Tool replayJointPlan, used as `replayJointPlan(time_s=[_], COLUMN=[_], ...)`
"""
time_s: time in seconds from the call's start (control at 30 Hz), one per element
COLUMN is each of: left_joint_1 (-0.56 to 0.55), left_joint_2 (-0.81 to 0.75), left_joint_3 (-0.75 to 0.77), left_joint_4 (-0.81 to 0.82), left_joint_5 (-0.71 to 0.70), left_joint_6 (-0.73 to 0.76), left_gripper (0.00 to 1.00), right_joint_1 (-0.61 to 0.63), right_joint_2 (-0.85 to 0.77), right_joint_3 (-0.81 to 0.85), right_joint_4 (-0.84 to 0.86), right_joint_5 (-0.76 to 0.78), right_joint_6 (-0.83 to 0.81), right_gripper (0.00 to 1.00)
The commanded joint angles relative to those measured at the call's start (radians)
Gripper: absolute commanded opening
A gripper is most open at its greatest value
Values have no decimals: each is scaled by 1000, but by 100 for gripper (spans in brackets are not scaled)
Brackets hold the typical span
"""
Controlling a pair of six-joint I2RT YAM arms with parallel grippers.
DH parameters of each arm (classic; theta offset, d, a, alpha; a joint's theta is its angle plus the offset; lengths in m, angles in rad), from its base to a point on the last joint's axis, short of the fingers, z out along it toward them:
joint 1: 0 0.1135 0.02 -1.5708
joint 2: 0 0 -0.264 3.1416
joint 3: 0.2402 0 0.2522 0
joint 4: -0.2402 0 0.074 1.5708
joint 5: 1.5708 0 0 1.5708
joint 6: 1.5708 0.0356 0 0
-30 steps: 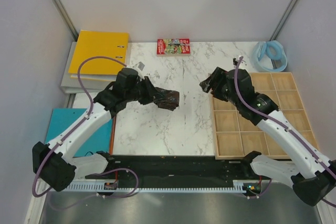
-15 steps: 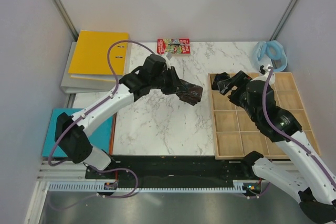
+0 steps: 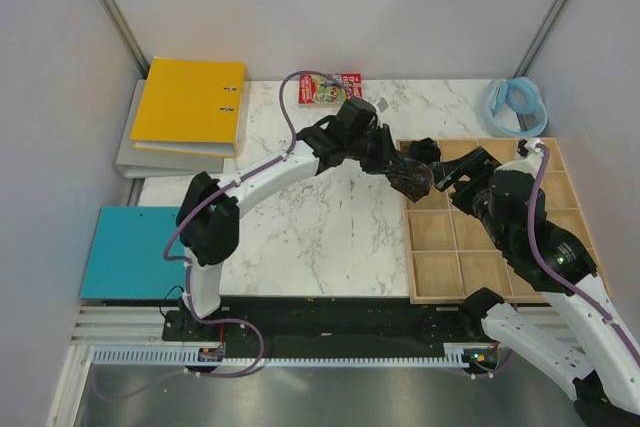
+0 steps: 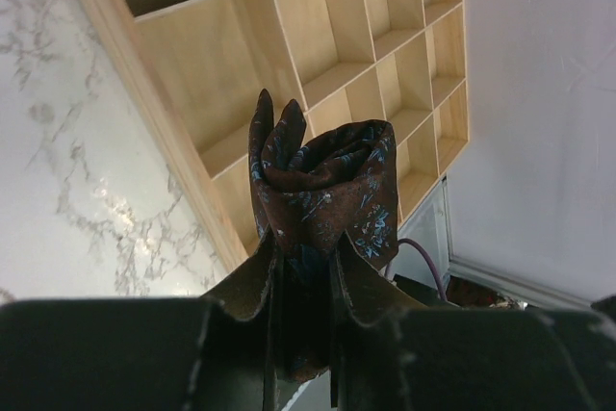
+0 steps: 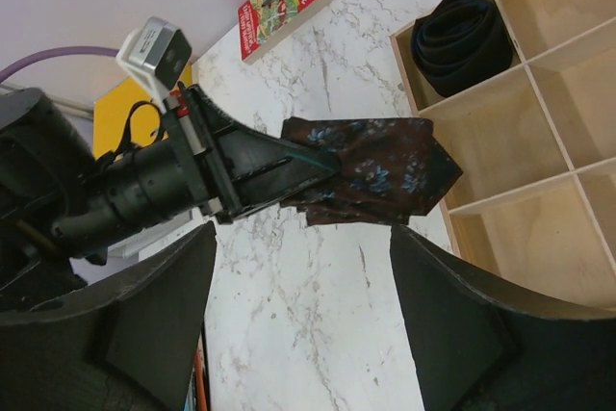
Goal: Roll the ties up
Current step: Place the tie in the storage box.
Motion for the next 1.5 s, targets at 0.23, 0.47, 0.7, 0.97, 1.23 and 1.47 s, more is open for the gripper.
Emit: replayJointPlan(time_s=[0.23,0.47,0.7,0.97,1.23,1.47], left_joint_1=[-35,-38,-64,-87,-109,-132], left_joint_2=[267,394,456,468,505,453], left_joint_3=[246,323,352,349,375,354], left_joint_4=[97,99,24,-67,-95,-96], left_joint_5=[45,10,-117,-245,-220,-231], left_joint_6=[-83,-115,-121,-65,-19,31], left_gripper=[2,2,2,2,8,57], right_joint_1=[-1,-1,-1,-1,-1,-1], right_joint_2=[-34,-46,-37,-36,-17,-8], right_joint_3=[-16,-31,-42,-54,-65,-71], right_joint_4=[-49,-56,-56,-51,-31,-23], right_joint_5=[27,27,17,17,-3,-13], right_joint_6=[-4,-4,-5,-5,3,4], right_gripper=[81,82,82,82,82,82])
